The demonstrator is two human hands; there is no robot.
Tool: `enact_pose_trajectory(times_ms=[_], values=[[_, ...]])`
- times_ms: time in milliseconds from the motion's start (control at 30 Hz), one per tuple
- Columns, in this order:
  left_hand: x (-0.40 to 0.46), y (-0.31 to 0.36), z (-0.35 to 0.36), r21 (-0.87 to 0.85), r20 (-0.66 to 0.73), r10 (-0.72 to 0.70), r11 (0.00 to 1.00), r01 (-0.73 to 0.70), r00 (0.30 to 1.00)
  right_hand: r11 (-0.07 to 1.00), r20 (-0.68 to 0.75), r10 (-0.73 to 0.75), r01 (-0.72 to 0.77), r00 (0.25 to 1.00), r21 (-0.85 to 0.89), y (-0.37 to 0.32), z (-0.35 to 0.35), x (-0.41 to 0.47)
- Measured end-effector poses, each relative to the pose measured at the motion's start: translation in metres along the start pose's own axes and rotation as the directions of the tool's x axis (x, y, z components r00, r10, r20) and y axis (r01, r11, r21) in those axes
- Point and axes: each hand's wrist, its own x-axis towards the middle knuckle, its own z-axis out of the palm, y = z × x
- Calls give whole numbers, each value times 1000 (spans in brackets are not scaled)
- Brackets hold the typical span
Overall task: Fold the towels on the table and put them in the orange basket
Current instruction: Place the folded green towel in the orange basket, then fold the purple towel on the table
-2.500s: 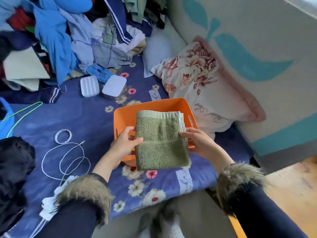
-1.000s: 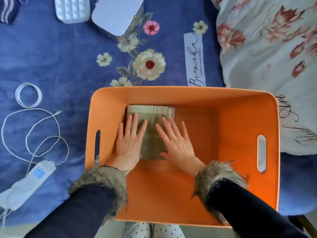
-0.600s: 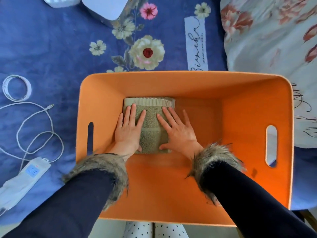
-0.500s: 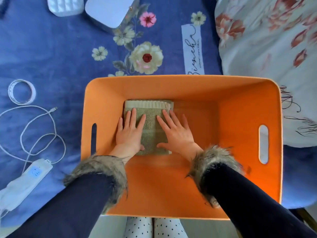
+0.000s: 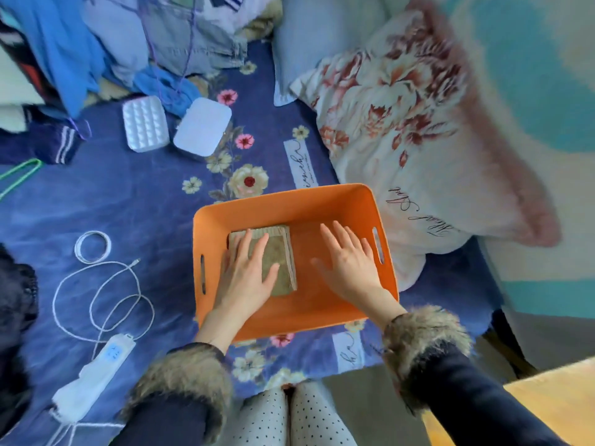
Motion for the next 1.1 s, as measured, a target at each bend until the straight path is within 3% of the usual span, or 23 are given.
enact_pose_trajectory(times_ms=[233,433,633,767,933,1100], values=[[-13,59,-52,40,-34,363,932,-361,931,975,-186,224,-222,957,29,17,-65,-83],[-34,116,-65,96,77,674,729,-678,735,860,-346,509,-478,788,178,20,-71,-183],[-91,173,-50,107,175,891,406,-908,419,662,-372,748,-647,549,377,11,-53,-297],[-142,208,-34,68,243,946,205,-976,216,519,-377,849,-716,370,466,0,-38,-371],[-249,240,-7,-46,343,927,-143,-989,-150,276,-335,939,-734,70,620,-44,10,-489],[-373,223,20,-174,339,844,-379,-909,-417,16,-229,951,-710,-206,704,-116,76,-597]])
